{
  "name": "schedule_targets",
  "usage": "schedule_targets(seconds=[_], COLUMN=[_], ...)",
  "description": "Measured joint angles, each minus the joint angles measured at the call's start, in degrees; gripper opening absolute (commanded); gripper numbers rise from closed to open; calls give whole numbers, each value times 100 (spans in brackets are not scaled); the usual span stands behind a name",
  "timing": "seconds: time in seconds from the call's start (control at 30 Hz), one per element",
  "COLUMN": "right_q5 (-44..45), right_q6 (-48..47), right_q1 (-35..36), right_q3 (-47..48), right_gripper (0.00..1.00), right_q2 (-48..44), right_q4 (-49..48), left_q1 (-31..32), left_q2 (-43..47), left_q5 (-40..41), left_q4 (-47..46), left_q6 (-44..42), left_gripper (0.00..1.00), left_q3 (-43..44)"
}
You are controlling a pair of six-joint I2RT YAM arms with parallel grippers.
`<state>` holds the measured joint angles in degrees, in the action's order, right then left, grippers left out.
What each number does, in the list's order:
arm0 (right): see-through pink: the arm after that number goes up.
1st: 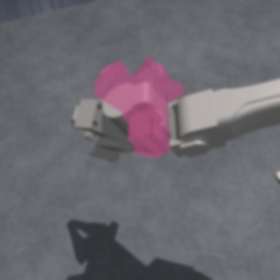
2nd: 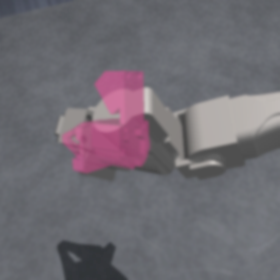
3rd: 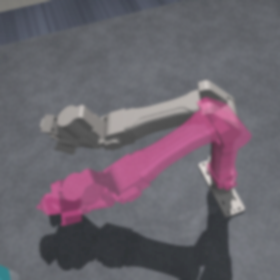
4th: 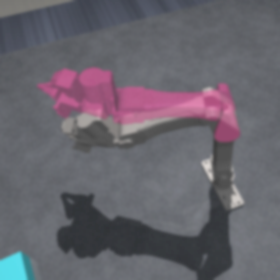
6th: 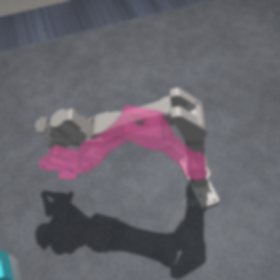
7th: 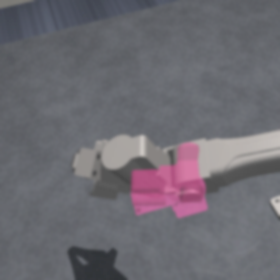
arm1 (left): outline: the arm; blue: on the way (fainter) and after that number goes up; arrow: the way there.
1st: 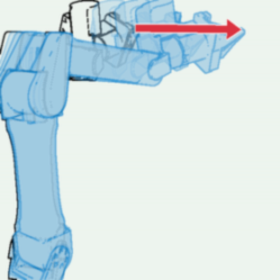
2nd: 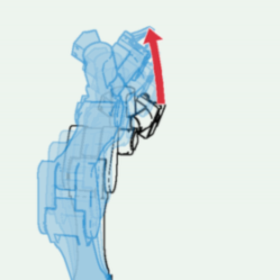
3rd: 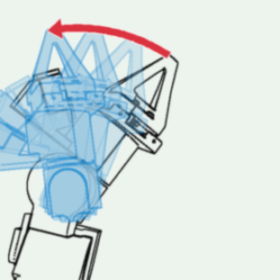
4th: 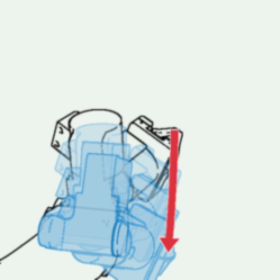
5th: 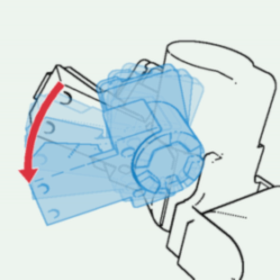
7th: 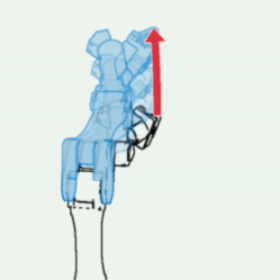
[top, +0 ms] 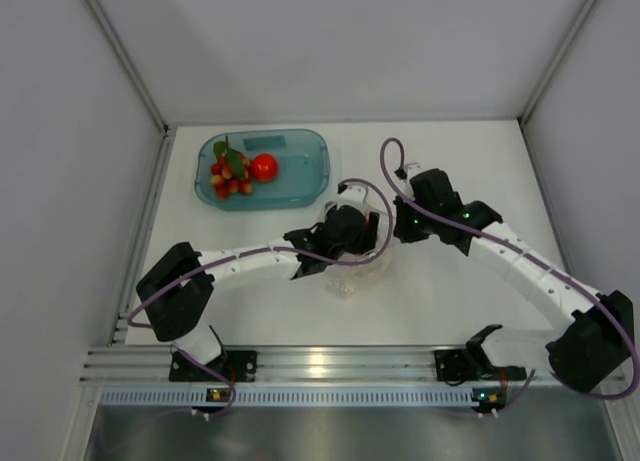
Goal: Open the zip-top bag and remove the fake food
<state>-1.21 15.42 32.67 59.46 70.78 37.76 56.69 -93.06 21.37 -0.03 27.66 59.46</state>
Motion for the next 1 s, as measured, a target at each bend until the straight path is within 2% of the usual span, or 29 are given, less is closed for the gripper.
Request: schedule_targets(seconds=[0.2,0.5,0.77,1.0], right_q5=[358,717,737,756], right_q6=[245,542,678,625], right_q1=[31,138,251,289], right_q3=[-188,-205,57,59], right_gripper=[0,0,0,0], right_q2=[-96,-46,129,-48], right_q4=[-367,-693,-863,-988], left_q1=[-35,-76,-140,-199], left_q2=[184,824,1268,1296], left_q5=[-374,-1104,-1029,-914], left_q4=[4,46,140,133], left_q6=[367,435,299,313], left_gripper=[0,0,0,0], left_q3=[24,42,-162,-166])
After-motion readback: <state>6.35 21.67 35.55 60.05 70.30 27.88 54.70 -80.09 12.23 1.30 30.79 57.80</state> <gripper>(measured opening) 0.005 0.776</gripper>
